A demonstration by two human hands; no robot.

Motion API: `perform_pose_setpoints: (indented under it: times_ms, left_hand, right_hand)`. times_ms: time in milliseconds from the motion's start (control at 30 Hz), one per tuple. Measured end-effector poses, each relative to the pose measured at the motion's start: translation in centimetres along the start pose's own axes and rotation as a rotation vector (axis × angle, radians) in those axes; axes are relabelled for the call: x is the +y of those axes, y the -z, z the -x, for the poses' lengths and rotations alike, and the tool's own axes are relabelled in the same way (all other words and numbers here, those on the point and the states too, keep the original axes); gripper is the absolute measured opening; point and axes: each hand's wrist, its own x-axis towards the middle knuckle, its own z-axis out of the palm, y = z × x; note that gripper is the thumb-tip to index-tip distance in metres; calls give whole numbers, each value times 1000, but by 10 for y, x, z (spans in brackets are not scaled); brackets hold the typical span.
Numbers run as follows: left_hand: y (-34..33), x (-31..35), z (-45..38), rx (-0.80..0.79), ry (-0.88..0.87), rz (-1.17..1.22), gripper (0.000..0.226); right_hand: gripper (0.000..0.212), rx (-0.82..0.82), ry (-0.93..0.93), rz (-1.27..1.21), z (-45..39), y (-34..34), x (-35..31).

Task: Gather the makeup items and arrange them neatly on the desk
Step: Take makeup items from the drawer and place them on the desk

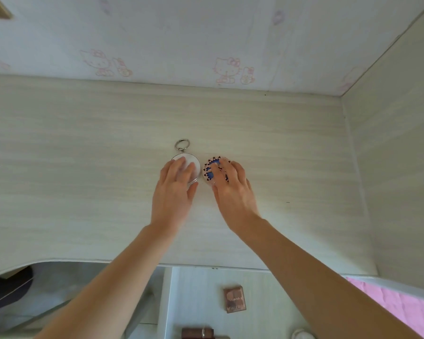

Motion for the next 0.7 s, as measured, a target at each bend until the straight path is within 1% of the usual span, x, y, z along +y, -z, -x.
perform_pose_setpoints:
  times_ms: [133,233,400,467,600,700]
  left_hand:
    - [0,-1,-12,27,-12,49,32]
    - [1,0,-24,12,-21,57,31]
    - [2,-1,-33,-4,-38,48,29]
    - [3,-1,-33,-14,-38,27,32]
    - [7,-1,-26,-50,-56,-20,46]
    - [12,2,-8,-78,-81,-34,47]
  right_hand:
    - [63,1,32,0,-13,-2,7]
    - [61,25,37,3,-24,-1,11]
    - [57,-35,42,10,-35,0,15]
    - [56,-48,55,21,-35,2,15]
    - [60,-60,43,11,-21,10,15]
    - [59,-61,23,14,3,19,13]
